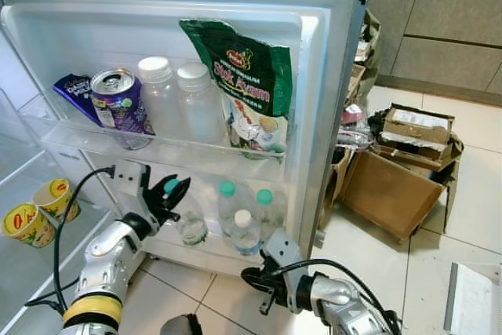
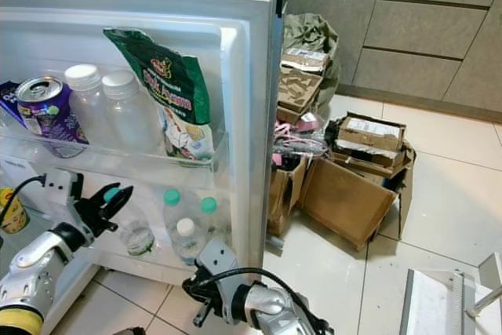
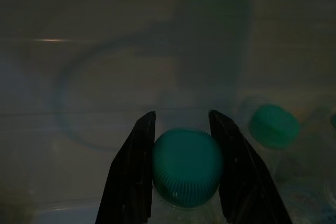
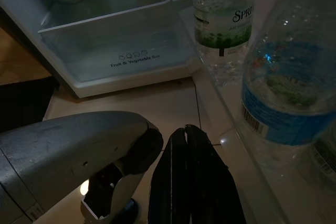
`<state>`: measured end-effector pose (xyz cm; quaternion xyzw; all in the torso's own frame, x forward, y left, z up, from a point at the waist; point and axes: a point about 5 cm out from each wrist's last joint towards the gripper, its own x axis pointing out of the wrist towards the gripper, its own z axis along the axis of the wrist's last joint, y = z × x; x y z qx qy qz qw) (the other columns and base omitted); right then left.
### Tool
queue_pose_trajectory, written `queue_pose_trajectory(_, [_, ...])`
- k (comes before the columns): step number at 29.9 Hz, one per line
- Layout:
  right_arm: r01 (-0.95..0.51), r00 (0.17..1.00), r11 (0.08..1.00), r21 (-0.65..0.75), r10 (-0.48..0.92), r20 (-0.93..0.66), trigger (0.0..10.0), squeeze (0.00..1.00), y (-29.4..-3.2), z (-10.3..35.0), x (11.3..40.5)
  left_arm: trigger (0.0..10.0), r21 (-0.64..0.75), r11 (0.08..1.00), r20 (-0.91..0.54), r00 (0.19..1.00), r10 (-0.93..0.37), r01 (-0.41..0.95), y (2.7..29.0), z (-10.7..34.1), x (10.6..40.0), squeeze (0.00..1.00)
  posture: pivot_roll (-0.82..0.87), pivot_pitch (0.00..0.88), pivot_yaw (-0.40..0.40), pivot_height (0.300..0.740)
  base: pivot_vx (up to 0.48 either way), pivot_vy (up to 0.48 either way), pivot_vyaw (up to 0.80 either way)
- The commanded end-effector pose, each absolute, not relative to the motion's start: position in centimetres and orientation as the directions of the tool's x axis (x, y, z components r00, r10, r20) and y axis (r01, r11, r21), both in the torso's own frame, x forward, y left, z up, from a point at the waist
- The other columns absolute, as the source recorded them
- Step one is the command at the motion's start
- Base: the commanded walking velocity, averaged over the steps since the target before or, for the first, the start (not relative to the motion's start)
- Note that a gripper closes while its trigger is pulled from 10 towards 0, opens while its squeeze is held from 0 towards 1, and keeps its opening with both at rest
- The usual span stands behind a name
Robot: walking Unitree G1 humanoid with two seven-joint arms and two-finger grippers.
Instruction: Restocking fridge
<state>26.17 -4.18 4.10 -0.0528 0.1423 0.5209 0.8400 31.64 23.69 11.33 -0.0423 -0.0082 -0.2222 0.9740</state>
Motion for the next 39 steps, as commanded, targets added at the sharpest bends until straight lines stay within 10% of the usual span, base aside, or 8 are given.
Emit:
queue_pose_trajectory(1, [-0.891,0.411,0.449,0.068,0.862,-0.298,10.0,0.0,-4.1,4.0,25.9,10.0,-0.076,0.893,0.028,0.896,-0.443,0.444,23.3,10.9,31.6,0.0,-0.08,0.08,0.03,0.48,0.0,0.0,0.0])
queue_pose_trajectory(8, [-0.892,0.41,0.447,0.069,0.863,-0.296,10.0,0.0,-4.0,4.0,25.9,10.0,-0.075,0.889,0.023,0.892,-0.452,0.452,23.0,10.8,31.6,0.0,-0.08,0.08,0.03,0.48,0.0,0.0,0.0])
queue_pose_trajectory(9, [-0.892,0.409,0.447,0.07,0.863,-0.295,10.0,0.0,-4.0,4.0,25.9,10.0,-0.067,0.887,0.015,0.889,-0.458,0.458,22.9,10.7,31.6,0.75,-0.08,0.08,0.03,0.48,0.0,0.0,0.0])
queue_pose_trajectory(11, [-0.892,0.408,0.446,0.07,0.864,-0.295,10.0,0.0,-4.0,4.0,25.9,10.0,-0.064,0.885,0.012,0.888,-0.461,0.46,22.9,10.6,31.5,1.0,-0.08,0.08,0.03,0.48,0.0,0.0,0.0])
queue_pose_trajectory(21, [-0.894,0.404,0.443,0.074,0.865,-0.298,10.0,0.0,-4.0,4.0,25.9,10.0,-0.061,0.914,0.084,0.914,-0.396,0.402,24.5,12.3,31.8,1.0,-0.08,0.081,0.031,0.48,0.0,0.0,0.0])
queue_pose_trajectory(22, [-0.894,0.402,0.441,0.075,0.865,-0.299,10.0,0.0,-4.0,4.0,25.8,10.0,-0.07,0.914,0.106,0.914,-0.392,0.4,25.0,12.8,31.7,0.29,-0.08,0.081,0.031,0.48,0.0,0.0,0.0])
queue_pose_trajectory(23, [-0.895,0.4,0.439,0.076,0.866,-0.299,10.0,0.0,-4.0,4.0,25.8,10.0,-0.076,0.913,0.129,0.912,-0.39,0.401,25.6,13.4,31.6,0.0,-0.08,0.081,0.031,0.48,0.0,0.0,0.0])
queue_pose_trajectory(39, [-0.903,0.379,0.424,0.072,0.865,-0.329,10.0,0.0,-4.6,3.5,25.5,10.0,-0.159,0.874,0.102,0.888,-0.448,0.459,29.7,12.7,27.9,0.0,-0.07,0.066,0.032,0.48,0.0,0.0,0.0])
